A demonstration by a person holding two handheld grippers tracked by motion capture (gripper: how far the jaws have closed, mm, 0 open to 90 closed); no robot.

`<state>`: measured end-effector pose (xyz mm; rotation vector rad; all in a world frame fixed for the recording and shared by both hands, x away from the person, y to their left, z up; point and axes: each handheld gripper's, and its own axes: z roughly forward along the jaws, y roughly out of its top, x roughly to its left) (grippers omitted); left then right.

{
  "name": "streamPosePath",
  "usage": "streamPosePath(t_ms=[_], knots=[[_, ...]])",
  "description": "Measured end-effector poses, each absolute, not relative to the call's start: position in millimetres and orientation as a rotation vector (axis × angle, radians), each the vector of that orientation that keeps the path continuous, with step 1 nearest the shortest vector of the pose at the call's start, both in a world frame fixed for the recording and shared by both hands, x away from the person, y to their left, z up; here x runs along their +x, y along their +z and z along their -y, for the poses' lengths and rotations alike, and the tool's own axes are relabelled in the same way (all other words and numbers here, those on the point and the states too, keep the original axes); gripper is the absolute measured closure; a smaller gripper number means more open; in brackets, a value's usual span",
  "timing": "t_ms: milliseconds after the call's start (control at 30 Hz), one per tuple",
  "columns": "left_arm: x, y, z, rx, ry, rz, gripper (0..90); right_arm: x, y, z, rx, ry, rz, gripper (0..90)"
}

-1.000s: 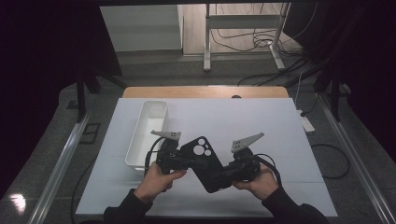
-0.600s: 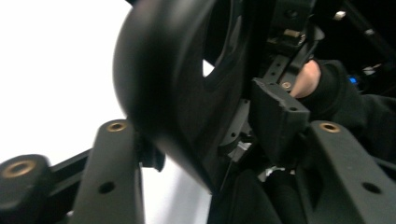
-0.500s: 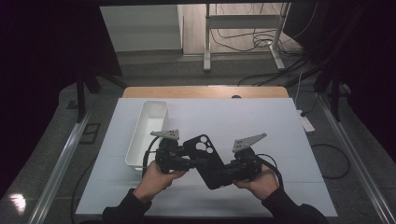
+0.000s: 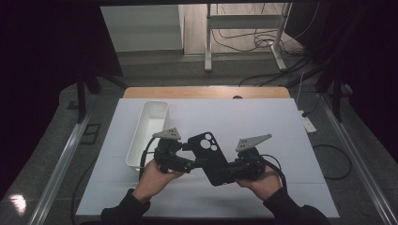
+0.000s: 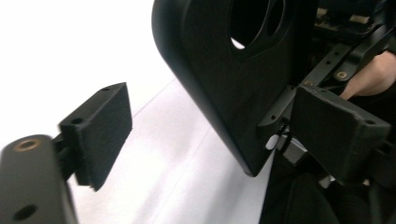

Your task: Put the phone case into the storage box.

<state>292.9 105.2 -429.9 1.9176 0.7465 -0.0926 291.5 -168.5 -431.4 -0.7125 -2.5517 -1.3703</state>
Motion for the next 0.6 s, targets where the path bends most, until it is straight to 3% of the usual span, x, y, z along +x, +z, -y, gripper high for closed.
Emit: streamPosePath(t_ms=[167, 367, 600], knots=[[291.3, -427.9, -105.7, 1.936, -0.023, -0.774, 4.0, 291.5, -430.5, 170.7, -0.748, -1.388, 2.574, 86.0], [291.3, -426.4, -108.3, 1.989, 0.061, -0.847, 1.5, 291.1, -430.3, 172.2, -0.780, -1.399, 2.615, 86.0], [292.1, -424.0, -112.5, 1.995, 0.066, -0.892, 0.6, 289.2, -430.3, 171.7, -0.820, -1.400, 2.688, 86.0]])
